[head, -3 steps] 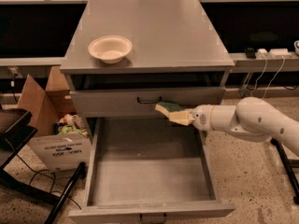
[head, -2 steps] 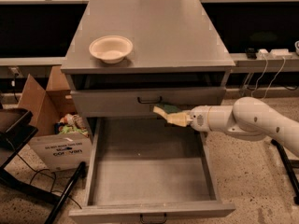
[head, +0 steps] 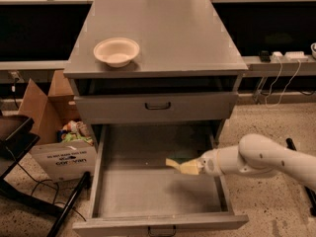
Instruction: Place sponge into middle drawer
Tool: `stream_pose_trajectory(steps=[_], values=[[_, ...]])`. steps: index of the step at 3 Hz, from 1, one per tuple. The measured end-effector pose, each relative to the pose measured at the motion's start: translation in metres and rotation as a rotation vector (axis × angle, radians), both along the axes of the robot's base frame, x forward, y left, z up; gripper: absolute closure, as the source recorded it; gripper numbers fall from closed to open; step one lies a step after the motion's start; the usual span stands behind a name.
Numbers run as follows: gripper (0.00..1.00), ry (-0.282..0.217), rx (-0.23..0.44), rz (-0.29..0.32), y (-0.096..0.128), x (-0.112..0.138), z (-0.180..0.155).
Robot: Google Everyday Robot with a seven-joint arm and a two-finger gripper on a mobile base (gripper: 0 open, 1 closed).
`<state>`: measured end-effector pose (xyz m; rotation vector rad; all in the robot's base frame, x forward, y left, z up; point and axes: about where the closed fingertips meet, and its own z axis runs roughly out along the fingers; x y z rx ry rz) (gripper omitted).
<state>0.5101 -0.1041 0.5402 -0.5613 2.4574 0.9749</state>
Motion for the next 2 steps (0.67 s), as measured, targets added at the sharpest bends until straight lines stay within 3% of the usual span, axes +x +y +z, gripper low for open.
stream_pose_trajectory(steps=[1, 2], values=[[1.0, 0.046, -0.065, 0.026, 0.005, -0.048, -0.094], [1.0, 0.0, -0.106, 0.01, 0.017, -0.047, -0.138]])
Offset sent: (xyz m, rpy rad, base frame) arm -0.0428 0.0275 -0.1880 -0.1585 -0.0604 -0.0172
